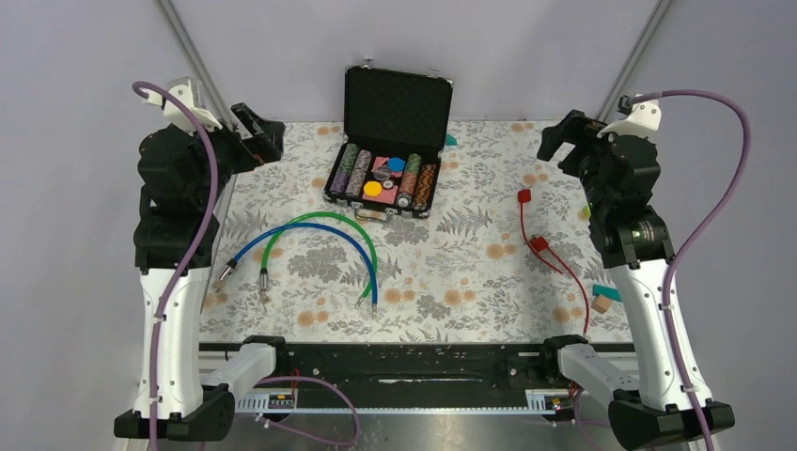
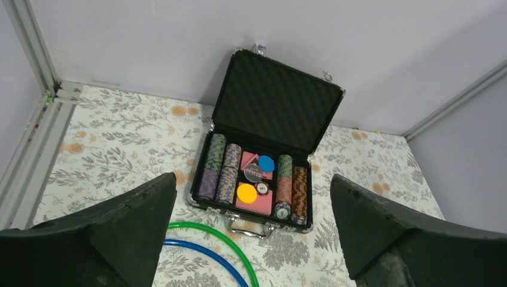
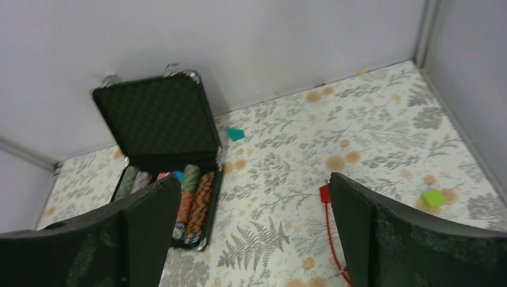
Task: Lock with the key
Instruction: Pick up the lock from the center of the board.
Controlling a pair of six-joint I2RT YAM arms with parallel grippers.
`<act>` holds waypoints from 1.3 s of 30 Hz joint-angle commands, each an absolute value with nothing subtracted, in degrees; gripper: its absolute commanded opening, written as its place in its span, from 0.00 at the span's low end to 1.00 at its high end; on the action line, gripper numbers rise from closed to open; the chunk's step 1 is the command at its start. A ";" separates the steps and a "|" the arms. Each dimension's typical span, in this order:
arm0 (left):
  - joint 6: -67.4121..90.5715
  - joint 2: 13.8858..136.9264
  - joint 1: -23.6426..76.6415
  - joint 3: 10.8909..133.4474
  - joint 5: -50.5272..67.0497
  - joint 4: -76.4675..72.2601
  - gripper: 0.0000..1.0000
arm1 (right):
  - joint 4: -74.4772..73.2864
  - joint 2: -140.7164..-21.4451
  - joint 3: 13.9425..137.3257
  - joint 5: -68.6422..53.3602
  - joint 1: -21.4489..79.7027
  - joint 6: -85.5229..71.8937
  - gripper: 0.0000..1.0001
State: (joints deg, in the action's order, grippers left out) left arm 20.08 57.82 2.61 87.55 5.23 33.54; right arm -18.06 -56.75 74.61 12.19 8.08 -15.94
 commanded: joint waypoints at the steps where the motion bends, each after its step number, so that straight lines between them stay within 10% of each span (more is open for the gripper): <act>1: 19.96 56.53 2.37 85.05 9.98 31.15 0.99 | -16.33 -57.86 73.25 3.05 7.74 -18.25 0.99; 21: 24.98 58.23 2.37 75.11 17.81 29.01 0.99 | -41.97 -86.13 74.81 6.85 3.29 -43.33 0.78; 39: 23.47 64.59 2.37 76.16 18.04 29.39 0.99 | -47.27 -120.26 99.40 7.55 0.36 -27.78 0.84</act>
